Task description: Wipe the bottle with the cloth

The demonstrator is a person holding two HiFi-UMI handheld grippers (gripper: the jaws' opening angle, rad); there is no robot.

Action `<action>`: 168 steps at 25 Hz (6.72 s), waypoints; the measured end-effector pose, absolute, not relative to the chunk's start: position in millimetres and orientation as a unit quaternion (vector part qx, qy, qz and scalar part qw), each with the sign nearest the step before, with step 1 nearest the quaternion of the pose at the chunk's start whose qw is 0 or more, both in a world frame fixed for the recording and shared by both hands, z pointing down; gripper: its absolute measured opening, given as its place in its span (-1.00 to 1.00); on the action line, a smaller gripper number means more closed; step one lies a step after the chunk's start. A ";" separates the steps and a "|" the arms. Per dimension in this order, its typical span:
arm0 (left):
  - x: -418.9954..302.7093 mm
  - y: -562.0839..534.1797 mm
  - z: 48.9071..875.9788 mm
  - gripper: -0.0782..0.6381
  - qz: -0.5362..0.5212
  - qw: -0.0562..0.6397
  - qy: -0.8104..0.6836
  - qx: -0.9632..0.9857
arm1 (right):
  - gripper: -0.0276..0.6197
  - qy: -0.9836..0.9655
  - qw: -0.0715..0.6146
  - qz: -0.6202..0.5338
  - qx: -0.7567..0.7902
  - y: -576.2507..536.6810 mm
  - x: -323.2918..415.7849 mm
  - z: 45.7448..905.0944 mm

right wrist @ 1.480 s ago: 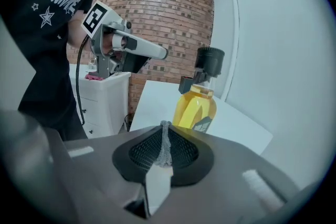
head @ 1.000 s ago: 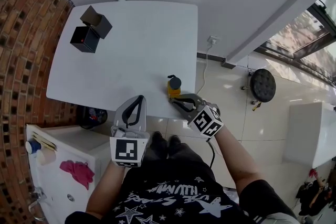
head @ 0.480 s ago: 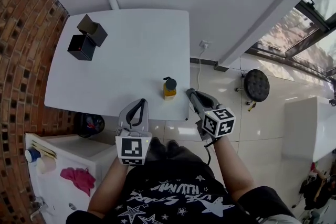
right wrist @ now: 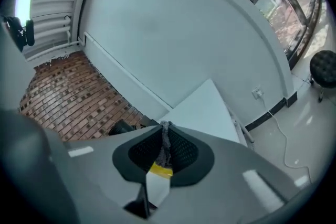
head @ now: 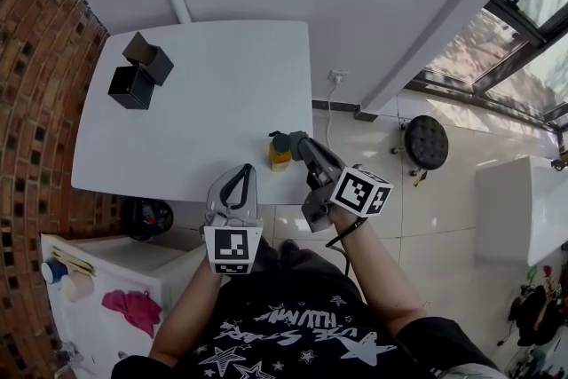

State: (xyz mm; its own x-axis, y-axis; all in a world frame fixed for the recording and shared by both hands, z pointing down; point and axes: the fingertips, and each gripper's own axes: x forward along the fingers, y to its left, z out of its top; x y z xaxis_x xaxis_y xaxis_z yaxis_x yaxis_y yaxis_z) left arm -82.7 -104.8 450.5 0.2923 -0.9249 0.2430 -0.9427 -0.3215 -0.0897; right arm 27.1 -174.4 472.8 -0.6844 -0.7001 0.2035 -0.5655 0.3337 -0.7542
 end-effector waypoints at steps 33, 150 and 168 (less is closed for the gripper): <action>-74.1 -98.1 470.2 -0.77 0.140 0.071 -0.569 0.807 | -0.81 0.775 -0.029 -0.471 -0.421 -181.0 11.7 580.2; -51.9 -60.0 505.9 0.04 0.059 0.195 -0.504 0.839 | -0.81 0.846 -0.081 -0.433 -0.300 -145.5 -8.5 568.4; -41.6 -108.0 539.3 0.48 0.130 0.237 -0.702 0.659 | -0.81 0.843 -0.030 -0.411 -0.347 -141.0 51.3 527.9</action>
State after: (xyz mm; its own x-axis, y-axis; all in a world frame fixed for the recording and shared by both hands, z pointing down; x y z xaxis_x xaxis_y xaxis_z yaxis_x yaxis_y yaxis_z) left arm -41.6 -108.0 539.3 -0.0180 -0.8637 0.5036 -0.9868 0.0964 0.1300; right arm 51.3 -141.0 527.9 -0.7577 -0.5601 0.3349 -0.6087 0.4216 -0.6721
